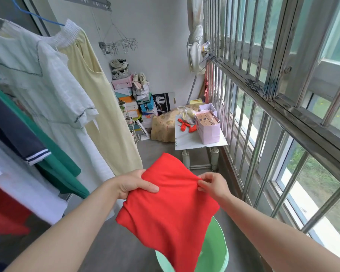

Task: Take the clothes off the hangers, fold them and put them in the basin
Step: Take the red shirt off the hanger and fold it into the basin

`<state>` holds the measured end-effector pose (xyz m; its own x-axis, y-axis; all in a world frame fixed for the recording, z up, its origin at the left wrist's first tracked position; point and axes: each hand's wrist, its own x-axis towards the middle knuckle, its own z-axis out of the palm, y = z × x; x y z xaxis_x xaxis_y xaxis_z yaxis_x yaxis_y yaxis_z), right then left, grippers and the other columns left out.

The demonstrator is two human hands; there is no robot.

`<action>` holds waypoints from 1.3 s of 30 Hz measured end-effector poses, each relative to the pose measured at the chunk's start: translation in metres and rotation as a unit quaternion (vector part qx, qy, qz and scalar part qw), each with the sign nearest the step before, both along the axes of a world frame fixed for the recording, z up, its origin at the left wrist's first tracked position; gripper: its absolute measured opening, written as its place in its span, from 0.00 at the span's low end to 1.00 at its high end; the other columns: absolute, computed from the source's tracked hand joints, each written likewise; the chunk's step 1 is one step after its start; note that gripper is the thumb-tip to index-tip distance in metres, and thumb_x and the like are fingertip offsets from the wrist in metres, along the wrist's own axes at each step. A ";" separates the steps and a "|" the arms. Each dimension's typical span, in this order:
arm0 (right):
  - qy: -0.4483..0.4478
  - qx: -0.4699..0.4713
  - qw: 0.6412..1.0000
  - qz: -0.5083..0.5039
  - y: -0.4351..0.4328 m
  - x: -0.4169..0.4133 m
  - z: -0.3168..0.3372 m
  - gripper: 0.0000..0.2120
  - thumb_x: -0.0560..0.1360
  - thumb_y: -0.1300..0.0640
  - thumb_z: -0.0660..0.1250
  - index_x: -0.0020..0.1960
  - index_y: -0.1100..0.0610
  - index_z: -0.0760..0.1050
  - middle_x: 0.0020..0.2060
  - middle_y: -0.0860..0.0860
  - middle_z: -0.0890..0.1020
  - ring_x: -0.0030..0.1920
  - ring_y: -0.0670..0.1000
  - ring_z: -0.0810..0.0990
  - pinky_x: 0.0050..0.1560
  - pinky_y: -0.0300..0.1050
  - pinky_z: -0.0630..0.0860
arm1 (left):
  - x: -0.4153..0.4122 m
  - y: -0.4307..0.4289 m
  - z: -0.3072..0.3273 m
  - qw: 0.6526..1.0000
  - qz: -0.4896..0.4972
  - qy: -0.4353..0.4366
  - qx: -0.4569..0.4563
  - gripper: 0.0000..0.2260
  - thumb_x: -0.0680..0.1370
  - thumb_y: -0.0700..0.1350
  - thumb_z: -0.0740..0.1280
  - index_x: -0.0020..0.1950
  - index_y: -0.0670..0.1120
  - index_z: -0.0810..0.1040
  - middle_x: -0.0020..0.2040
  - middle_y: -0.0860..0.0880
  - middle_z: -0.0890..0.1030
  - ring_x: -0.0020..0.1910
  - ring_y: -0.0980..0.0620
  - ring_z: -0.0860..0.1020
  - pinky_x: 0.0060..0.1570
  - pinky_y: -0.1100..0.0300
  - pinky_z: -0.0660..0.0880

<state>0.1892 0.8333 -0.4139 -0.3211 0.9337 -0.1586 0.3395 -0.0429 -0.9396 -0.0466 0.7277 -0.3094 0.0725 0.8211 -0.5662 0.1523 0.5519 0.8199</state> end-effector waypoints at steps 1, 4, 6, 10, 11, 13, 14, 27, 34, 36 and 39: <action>0.025 -0.007 1.000 -0.009 0.000 -0.002 -0.001 0.11 0.72 0.66 0.68 0.36 0.52 0.80 0.30 0.48 0.83 0.33 0.47 0.83 0.48 0.46 0.79 | 0.001 -0.001 -0.002 1.000 0.008 -0.013 0.002 0.41 0.47 0.45 0.85 0.59 0.42 0.77 0.57 0.39 0.81 0.51 0.44 0.82 0.50 0.51 0.80; 0.120 -0.068 0.990 -0.014 -0.005 -0.010 -0.001 0.08 0.72 0.64 0.68 0.44 0.52 0.81 0.43 0.52 0.85 0.45 0.52 0.81 0.49 0.46 0.76 | 0.005 0.002 -0.005 0.999 0.033 -0.040 -0.002 0.42 0.47 0.44 0.85 0.60 0.41 0.77 0.57 0.38 0.81 0.50 0.43 0.82 0.51 0.50 0.79; 0.220 -0.167 0.961 -0.006 -0.010 -0.014 -0.001 0.12 0.77 0.61 0.65 0.59 0.52 0.74 0.53 0.52 0.79 0.52 0.52 0.77 0.52 0.44 0.74 | 0.006 0.006 -0.008 0.996 0.066 -0.057 -0.011 0.39 0.46 0.43 0.85 0.56 0.41 0.80 0.54 0.38 0.82 0.47 0.43 0.83 0.49 0.50 0.80; 0.272 -0.283 0.919 -0.034 -0.025 -0.012 0.000 0.15 0.80 0.59 0.60 0.66 0.52 0.67 0.49 0.48 0.75 0.57 0.53 0.74 0.50 0.41 0.72 | 0.010 0.012 -0.015 0.988 0.137 -0.059 -0.029 0.29 0.54 0.40 0.80 0.54 0.41 0.80 0.50 0.39 0.83 0.43 0.44 0.83 0.52 0.49 0.79; 0.270 -0.292 0.917 -0.036 -0.027 -0.012 -0.002 0.15 0.80 0.58 0.60 0.66 0.53 0.67 0.49 0.48 0.76 0.58 0.53 0.74 0.50 0.42 0.72 | 0.012 0.013 -0.017 0.986 0.155 -0.058 -0.029 0.26 0.57 0.40 0.78 0.54 0.40 0.80 0.49 0.39 0.83 0.42 0.44 0.83 0.51 0.50 0.79; 0.260 -0.308 0.915 -0.027 -0.032 -0.011 -0.006 0.16 0.80 0.54 0.59 0.67 0.53 0.68 0.54 0.49 0.77 0.60 0.51 0.73 0.55 0.44 0.70 | 0.016 0.014 -0.020 0.982 0.180 -0.058 -0.024 0.24 0.60 0.38 0.76 0.55 0.39 0.79 0.48 0.39 0.84 0.40 0.45 0.84 0.45 0.52 0.81; 0.250 -0.315 0.916 -0.015 -0.034 -0.011 -0.006 0.16 0.80 0.52 0.59 0.67 0.52 0.69 0.58 0.50 0.77 0.61 0.50 0.73 0.58 0.45 0.68 | 0.019 0.015 -0.021 0.980 0.187 -0.060 -0.019 0.25 0.60 0.36 0.76 0.56 0.39 0.79 0.47 0.39 0.84 0.40 0.45 0.84 0.43 0.52 0.81; 0.412 -0.450 0.791 0.050 -0.036 -0.012 0.003 0.35 0.73 0.32 0.56 0.62 0.59 0.78 0.60 0.61 0.79 0.57 0.61 0.80 0.58 0.55 0.75 | 0.060 0.025 -0.011 0.971 0.138 -0.187 0.048 0.22 0.58 0.39 0.76 0.51 0.39 0.82 0.47 0.40 0.84 0.41 0.46 0.84 0.44 0.54 0.81; 0.433 -0.470 0.769 -0.002 -0.025 -0.014 -0.003 0.35 0.71 0.28 0.54 0.48 0.57 0.84 0.50 0.57 0.84 0.45 0.58 0.84 0.47 0.52 0.81 | 0.053 0.026 -0.019 0.948 0.156 -0.265 0.082 0.29 0.46 0.41 0.83 0.46 0.40 0.86 0.47 0.41 0.85 0.43 0.46 0.84 0.44 0.53 0.81; 0.461 -0.456 0.761 -0.014 -0.023 -0.015 0.000 0.34 0.71 0.29 0.54 0.49 0.56 0.84 0.51 0.57 0.83 0.46 0.57 0.84 0.47 0.53 0.81 | 0.051 0.029 -0.019 0.950 0.159 -0.259 0.075 0.24 0.50 0.39 0.81 0.46 0.41 0.86 0.47 0.42 0.85 0.43 0.46 0.84 0.45 0.53 0.81; 0.508 -0.434 0.743 -0.030 -0.021 -0.017 0.009 0.35 0.71 0.29 0.55 0.49 0.58 0.84 0.51 0.59 0.84 0.44 0.59 0.85 0.47 0.52 0.80 | 0.047 0.028 -0.026 0.945 0.204 -0.252 0.045 0.14 0.63 0.38 0.74 0.48 0.41 0.85 0.47 0.42 0.85 0.41 0.47 0.84 0.45 0.53 0.81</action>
